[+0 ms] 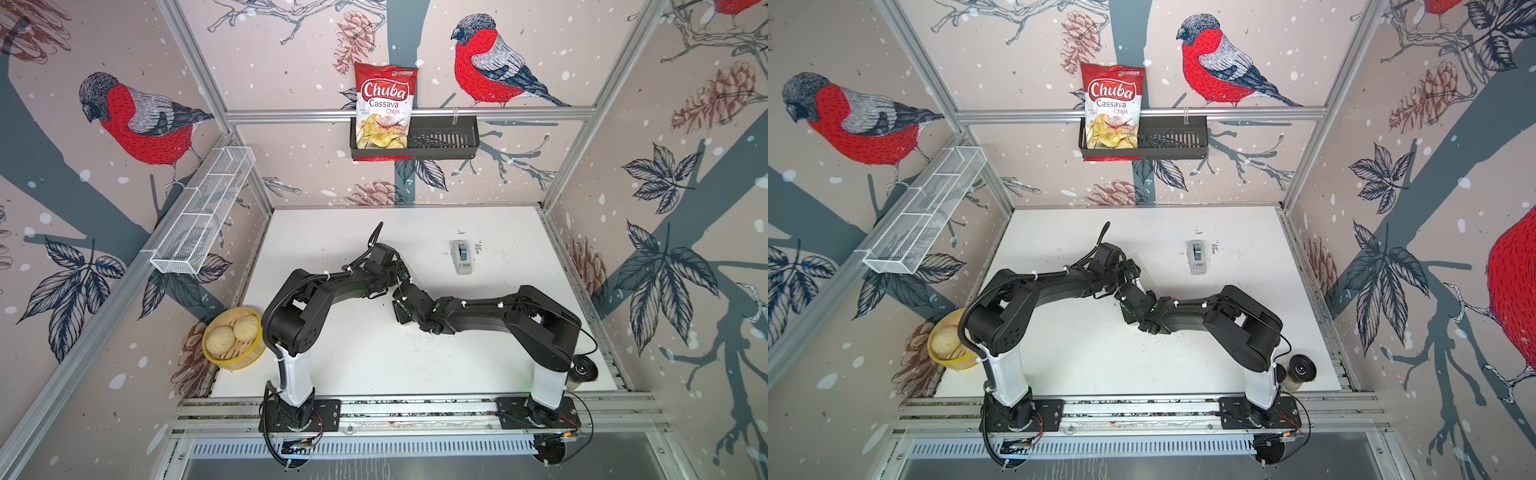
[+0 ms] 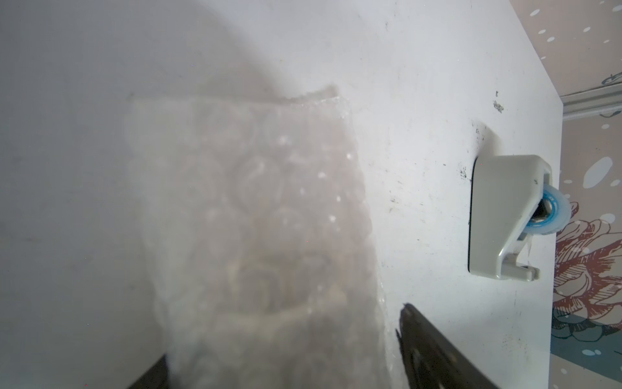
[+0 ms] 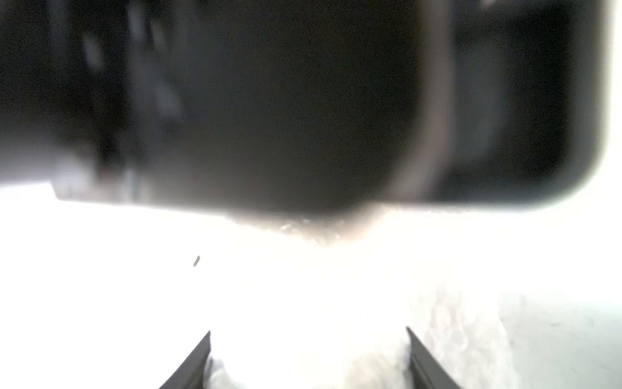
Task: Wrap vases in bubble wrap
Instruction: Wrap the vase in bubble wrap.
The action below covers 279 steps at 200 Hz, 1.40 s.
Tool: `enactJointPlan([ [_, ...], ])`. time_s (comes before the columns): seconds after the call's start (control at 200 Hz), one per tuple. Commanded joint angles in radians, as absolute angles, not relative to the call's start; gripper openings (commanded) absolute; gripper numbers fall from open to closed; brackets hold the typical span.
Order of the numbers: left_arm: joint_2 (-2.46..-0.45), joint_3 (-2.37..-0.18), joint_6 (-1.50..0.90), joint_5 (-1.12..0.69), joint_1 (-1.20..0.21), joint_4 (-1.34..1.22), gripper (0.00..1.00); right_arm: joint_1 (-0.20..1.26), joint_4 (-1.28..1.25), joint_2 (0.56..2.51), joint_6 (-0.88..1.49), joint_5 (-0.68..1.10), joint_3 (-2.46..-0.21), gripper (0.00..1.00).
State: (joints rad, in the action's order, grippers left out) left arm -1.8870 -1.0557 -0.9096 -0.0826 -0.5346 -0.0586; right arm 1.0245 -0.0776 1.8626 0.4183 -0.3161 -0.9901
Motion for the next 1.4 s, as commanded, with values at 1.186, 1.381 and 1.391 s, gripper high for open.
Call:
enactJointPlan([
  [1.186, -1.886, -0.664, -1.077, -0.541, -0.501, -0.719, 0.94, 0.680, -0.977, 1.945, 0.987, 0.699, -0.634, 0.56],
  [1.381, -1.942, -0.658, -1.125, -0.554, -0.508, -0.832, 0.90, 0.708, -1.138, 1.956, 1.046, 0.724, -0.609, 0.53],
  [1.391, -1.943, -0.657, -1.127, -0.554, -0.507, -0.836, 0.90, 0.710, -1.149, 1.956, 1.049, 0.725, -0.608, 0.52],
])
